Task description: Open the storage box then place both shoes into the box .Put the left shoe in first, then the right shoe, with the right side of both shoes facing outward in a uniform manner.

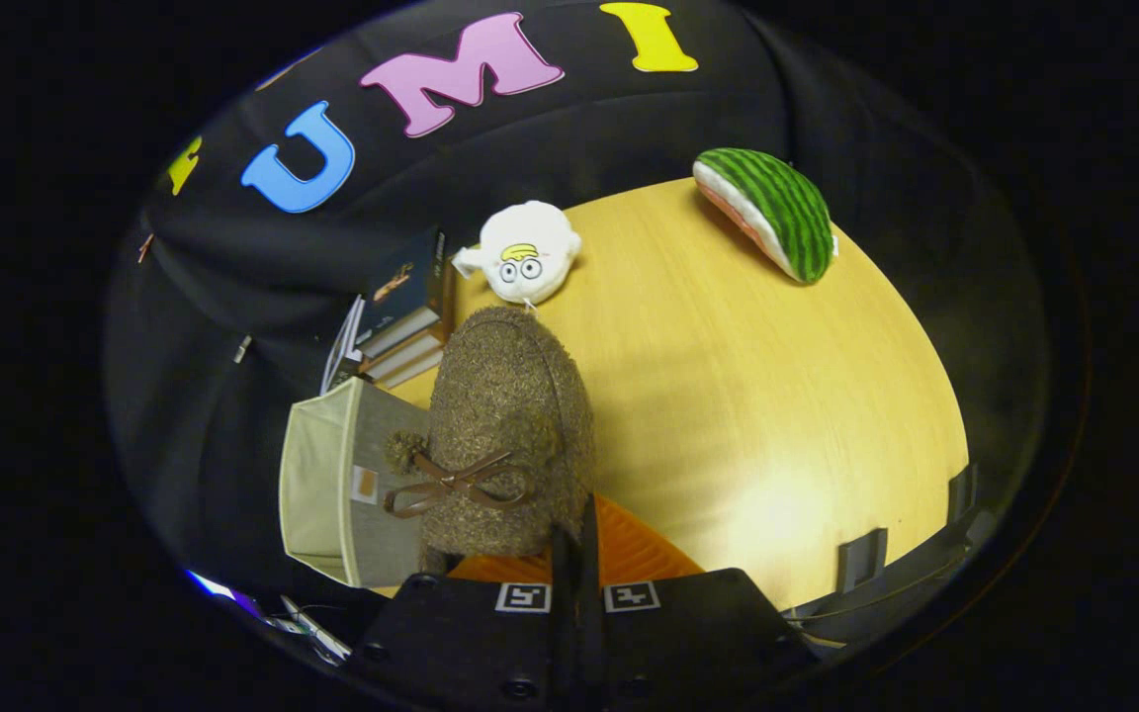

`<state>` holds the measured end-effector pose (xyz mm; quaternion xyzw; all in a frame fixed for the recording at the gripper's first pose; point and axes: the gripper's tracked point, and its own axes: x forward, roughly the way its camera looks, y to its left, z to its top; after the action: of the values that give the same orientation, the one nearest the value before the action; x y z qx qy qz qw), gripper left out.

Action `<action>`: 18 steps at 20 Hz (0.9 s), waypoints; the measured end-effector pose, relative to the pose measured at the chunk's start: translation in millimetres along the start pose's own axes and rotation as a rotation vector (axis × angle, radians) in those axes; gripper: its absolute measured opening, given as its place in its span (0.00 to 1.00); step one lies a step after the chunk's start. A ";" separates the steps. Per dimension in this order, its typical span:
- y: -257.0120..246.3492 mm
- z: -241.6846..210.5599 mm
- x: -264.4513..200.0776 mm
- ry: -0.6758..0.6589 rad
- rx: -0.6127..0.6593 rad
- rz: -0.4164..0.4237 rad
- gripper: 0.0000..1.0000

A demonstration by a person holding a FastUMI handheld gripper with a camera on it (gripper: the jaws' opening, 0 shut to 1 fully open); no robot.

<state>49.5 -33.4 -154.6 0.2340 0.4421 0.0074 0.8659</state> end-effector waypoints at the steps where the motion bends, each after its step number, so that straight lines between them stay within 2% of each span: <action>1: 18.0 0.9 -1.9 -0.004 0.011 0.024 0.05; 7: 118.1 -3.5 0.4 0.029 0.047 0.150 0.05; 11: 168.7 -6.4 9.8 0.045 0.029 0.198 0.05; 18: 221.6 -46.2 58.2 0.112 -0.012 0.195 0.05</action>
<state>92.4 195.2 -130.9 0.2700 0.4647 0.1075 0.8364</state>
